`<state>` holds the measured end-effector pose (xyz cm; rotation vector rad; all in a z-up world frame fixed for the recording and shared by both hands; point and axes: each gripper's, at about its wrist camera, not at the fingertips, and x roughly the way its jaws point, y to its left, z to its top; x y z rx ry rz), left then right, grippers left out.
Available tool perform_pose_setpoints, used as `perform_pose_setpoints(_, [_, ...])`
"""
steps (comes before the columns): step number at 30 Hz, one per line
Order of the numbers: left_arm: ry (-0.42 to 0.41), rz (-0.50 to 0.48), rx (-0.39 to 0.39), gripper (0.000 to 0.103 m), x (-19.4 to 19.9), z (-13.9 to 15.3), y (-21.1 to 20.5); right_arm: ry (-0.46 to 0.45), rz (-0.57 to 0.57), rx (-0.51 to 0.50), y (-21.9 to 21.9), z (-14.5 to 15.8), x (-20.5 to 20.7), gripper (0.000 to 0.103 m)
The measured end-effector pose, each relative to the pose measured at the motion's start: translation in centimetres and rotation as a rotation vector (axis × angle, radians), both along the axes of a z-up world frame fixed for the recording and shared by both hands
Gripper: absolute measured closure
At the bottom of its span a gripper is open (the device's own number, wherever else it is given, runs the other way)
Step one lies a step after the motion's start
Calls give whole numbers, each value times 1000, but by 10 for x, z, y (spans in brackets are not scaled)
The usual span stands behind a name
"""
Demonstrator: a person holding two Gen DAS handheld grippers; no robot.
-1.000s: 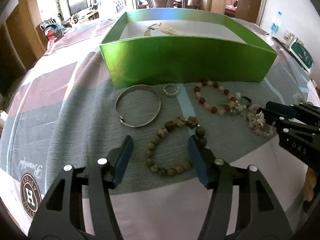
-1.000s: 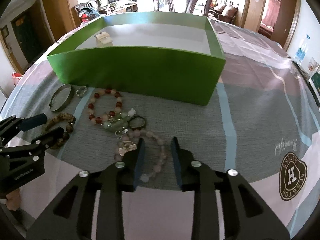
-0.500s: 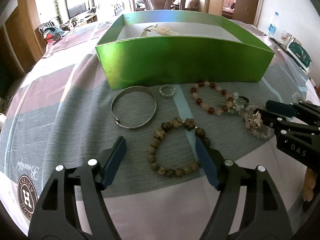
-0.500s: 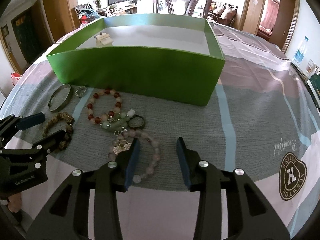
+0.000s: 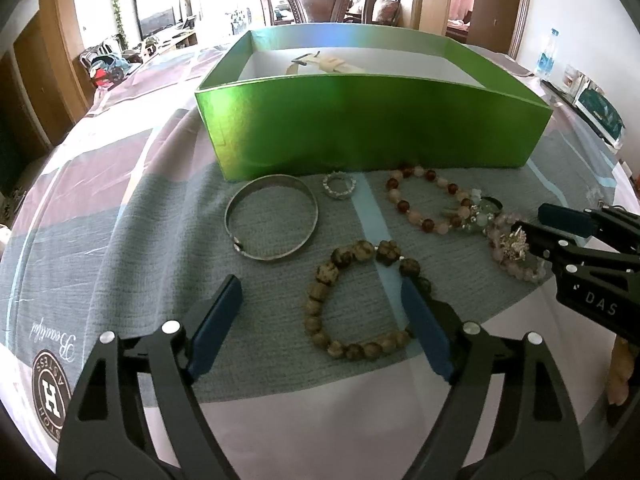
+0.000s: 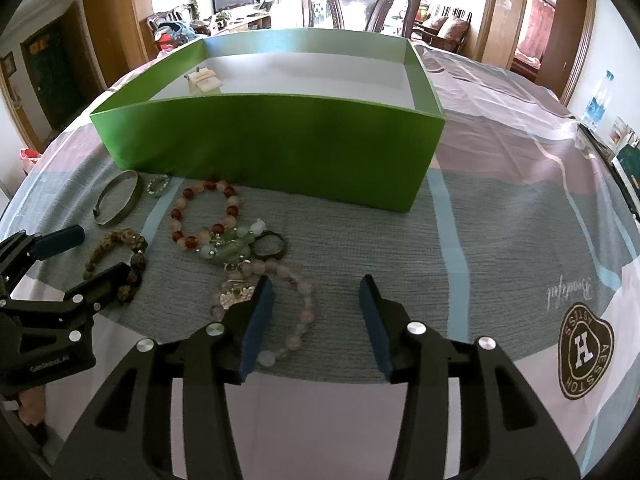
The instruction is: Organize jewelry
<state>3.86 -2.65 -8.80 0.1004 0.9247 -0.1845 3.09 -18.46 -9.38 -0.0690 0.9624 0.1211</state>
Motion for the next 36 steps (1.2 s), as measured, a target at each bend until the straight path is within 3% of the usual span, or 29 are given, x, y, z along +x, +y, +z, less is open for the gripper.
perform_pose_setpoints(11, [1, -5, -1, 21, 0, 0, -1, -5, 6, 2, -1, 0, 0, 57])
perform_pose_setpoints(16, [1, -5, -1, 20, 0, 0, -1, 3, 7, -4, -1, -3, 1, 39])
perform_pose_setpoints(24, [0, -5, -2, 21, 0, 1, -1, 2, 14, -1, 1, -4, 0, 40])
perform_pose_setpoints(30, [-4, -1, 0, 27, 0, 1, -1, -2, 42, 7, 4, -4, -4, 53])
perform_pose_setpoints(35, [-21, -7, -6, 50, -2, 5, -2, -4, 80, 23, 7, -2, -6, 80])
perform_pose_setpoints(36, [-23, -8, -7, 60, -3, 5, -2, -3, 82, 29, 7, -2, -5, 87])
